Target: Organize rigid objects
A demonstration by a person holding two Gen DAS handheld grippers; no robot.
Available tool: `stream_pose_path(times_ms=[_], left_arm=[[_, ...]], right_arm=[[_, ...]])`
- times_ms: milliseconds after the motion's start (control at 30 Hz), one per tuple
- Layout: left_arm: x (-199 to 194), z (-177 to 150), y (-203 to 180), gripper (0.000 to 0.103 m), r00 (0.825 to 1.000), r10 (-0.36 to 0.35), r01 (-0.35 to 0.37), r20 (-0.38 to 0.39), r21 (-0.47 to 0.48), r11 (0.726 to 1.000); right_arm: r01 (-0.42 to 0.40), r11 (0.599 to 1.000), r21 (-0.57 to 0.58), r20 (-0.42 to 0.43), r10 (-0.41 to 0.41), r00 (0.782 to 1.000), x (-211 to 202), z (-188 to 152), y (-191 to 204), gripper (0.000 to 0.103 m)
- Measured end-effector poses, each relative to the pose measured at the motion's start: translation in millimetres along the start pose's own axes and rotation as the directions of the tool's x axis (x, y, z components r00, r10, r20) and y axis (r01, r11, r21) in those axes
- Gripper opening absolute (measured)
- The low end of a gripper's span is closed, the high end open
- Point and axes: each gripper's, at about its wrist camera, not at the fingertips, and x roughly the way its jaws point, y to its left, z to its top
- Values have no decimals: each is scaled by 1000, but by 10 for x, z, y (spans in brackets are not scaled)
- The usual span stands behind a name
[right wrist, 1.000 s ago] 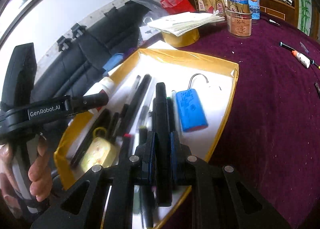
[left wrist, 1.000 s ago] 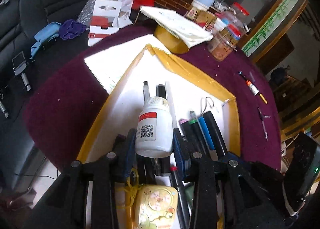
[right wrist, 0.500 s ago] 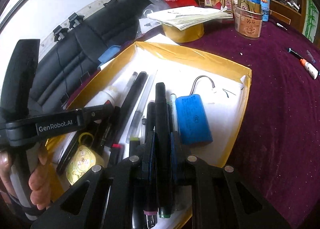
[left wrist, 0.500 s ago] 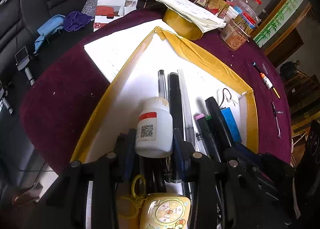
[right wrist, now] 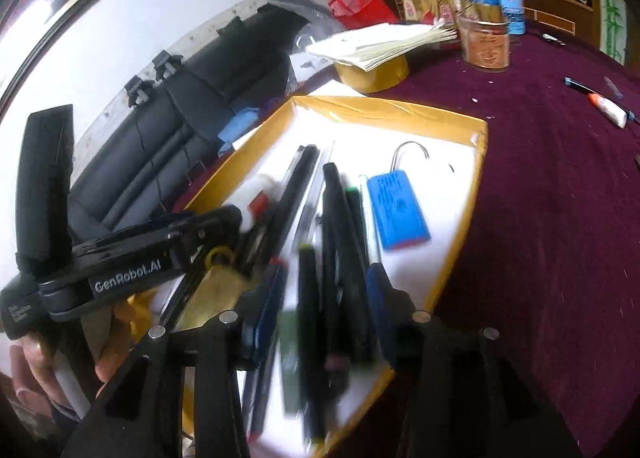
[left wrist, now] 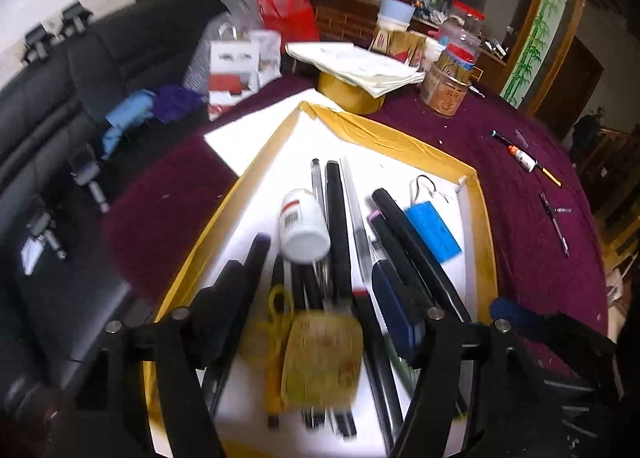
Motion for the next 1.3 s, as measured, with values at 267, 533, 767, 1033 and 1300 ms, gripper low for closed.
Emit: stream_pose_path(times_ms=[267,533,767,1033,1300], left_arm=[[-403,-345,-222,77,993,101,-105,61,71,992],[-492,-500,-235,79,994,97,-101,47,84,991],[-524,-556,-215,79,993,106,-112,58,97,989],[-456,-539,-106,79,992,115,-120,53,84,989],[-441,-502,51,79,990,126,-130,56,64,989]], right_arm=[[67,997,-44,79,-63,995,-472,-400,269,56],[119,993,-14,54,-118,992,-559,-545,291,56],[149,989,-23,53,-147,988,-551,-562,378,56],[183,982,-41,48,-181,982,-498,-566,452,56],[182,982,-46,37,-180,983,-423,-526,508,56]])
